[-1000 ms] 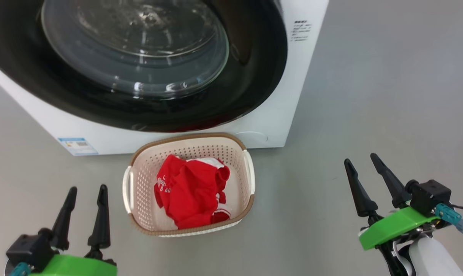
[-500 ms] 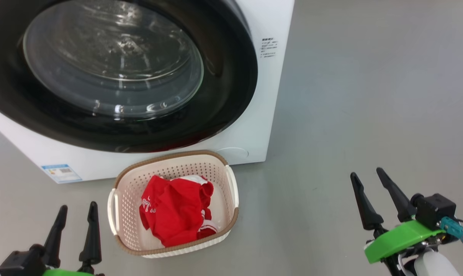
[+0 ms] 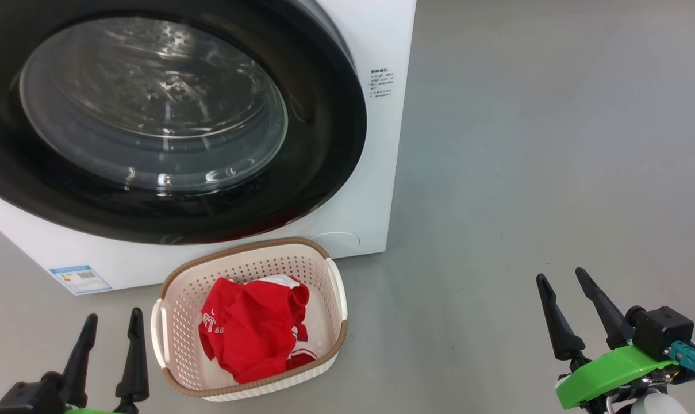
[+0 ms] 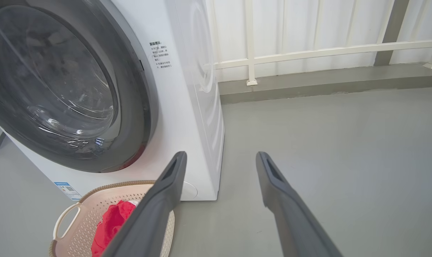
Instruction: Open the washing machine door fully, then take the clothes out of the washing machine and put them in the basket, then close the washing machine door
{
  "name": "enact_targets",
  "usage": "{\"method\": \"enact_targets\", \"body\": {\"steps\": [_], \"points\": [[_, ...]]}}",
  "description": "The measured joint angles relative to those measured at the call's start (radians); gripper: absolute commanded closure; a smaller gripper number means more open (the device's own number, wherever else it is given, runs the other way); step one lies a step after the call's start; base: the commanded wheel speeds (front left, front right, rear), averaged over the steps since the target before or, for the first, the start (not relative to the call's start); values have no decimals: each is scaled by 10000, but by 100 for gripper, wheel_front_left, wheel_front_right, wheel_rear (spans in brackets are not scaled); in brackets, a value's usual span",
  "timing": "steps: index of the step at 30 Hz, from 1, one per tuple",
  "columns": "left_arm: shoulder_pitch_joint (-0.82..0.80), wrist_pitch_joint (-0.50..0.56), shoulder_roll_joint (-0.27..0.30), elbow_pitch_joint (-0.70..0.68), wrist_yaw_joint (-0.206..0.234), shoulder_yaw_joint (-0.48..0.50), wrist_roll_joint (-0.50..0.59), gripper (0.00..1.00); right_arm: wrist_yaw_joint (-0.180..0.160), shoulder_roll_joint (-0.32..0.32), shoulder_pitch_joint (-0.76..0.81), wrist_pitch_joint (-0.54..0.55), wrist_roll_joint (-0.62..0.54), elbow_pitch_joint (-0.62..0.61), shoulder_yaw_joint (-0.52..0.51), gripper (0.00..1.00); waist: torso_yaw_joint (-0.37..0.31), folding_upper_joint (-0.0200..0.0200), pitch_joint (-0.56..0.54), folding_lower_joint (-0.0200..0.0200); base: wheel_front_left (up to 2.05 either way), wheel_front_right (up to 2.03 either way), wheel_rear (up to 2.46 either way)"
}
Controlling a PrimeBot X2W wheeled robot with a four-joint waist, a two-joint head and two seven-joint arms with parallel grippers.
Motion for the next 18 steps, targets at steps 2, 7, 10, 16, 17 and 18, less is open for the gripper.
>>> {"method": "enact_targets", "body": {"steps": [2, 7, 10, 16, 17, 18], "points": [[24, 0, 0, 2, 0, 10, 0, 0, 0, 2, 0, 0, 0, 0, -6, 0, -14, 0, -23, 0, 0, 0, 0], [133, 0, 0, 8, 0, 19, 0, 0, 0, 4, 8, 0, -2, -4, -31, 0, -10, 1, -78, 0, 0, 0, 0], [193, 0, -2, 31, 0, 17, 0, 0, 0, 6, 124, 0, -2, -23, -35, 0, 17, 1, -112, 0, 0, 0, 0], [194, 0, -2, 35, 0, 15, -2, 0, 0, 6, 190, 0, -2, -23, -35, 0, 61, 0, -184, 1, 0, 0, 0], [194, 0, -2, 40, 0, 15, -2, 0, 0, 6, 190, 0, -2, -23, -35, 0, 67, 0, -190, 0, 0, 0, 0], [195, 0, -2, 44, 0, 15, -2, 0, 0, 6, 190, 0, -2, -23, -33, 0, 73, 0, -191, 0, 0, 0, 0]]}}
